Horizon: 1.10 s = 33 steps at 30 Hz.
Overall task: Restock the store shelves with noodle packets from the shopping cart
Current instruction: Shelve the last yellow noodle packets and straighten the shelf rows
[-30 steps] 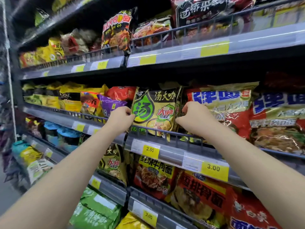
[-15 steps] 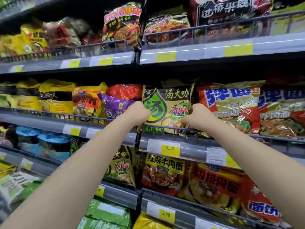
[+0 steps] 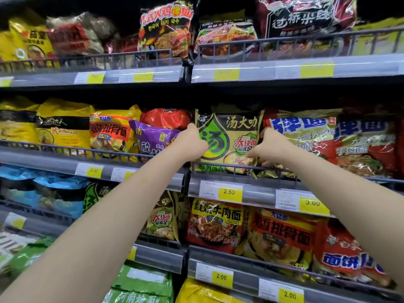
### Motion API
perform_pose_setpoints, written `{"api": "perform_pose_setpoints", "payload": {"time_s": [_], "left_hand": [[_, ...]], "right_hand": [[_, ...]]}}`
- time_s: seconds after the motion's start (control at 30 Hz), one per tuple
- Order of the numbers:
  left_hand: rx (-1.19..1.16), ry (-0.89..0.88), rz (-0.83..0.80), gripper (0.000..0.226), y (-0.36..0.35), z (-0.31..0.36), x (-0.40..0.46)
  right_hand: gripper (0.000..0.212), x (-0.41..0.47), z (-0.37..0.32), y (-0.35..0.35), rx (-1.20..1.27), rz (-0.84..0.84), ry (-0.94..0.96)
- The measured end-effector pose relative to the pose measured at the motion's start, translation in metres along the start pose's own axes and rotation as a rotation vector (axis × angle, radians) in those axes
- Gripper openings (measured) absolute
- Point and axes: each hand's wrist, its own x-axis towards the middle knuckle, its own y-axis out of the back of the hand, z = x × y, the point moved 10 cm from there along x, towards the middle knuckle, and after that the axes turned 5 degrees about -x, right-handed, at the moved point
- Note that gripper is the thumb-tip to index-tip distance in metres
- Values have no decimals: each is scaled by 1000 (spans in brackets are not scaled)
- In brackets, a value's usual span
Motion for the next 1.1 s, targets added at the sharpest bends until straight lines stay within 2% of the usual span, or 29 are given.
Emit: {"api": "perform_pose_setpoints", "payload": {"time_s": [0.1,0.17,0.27,0.43,0.57,0.67,0.77,0.93,1.1], "left_hand": [[3,2,-16,37,1,5,4],[-44,28,-58,48,-6,3,7],[-165,52,-81,63,-14,-2,12],[-210,-9,-90,70,-19,0,6],[-178,-29,-79,66,-18,-5,3],[-94,-46,-89,57,-18,-4,2],[92,-53,-131,58,-22,-2,0],[438,-133,-110,48,-27,13,-5],[624,-300,64,38,-24,37,-16]], "right_hand": [[62,1,-3,3,45,55,-18],[60,2,-5,-1,60,62,-13],[69,2,-10,-8,93,63,4],[76,0,-15,-18,153,38,36],[77,-2,-16,-21,145,20,60],[81,-2,-14,-23,138,-12,58],[83,-5,-9,-20,82,-34,59],[60,-21,-12,-4,-184,56,173],[40,-38,-21,10,-349,201,294]]}}
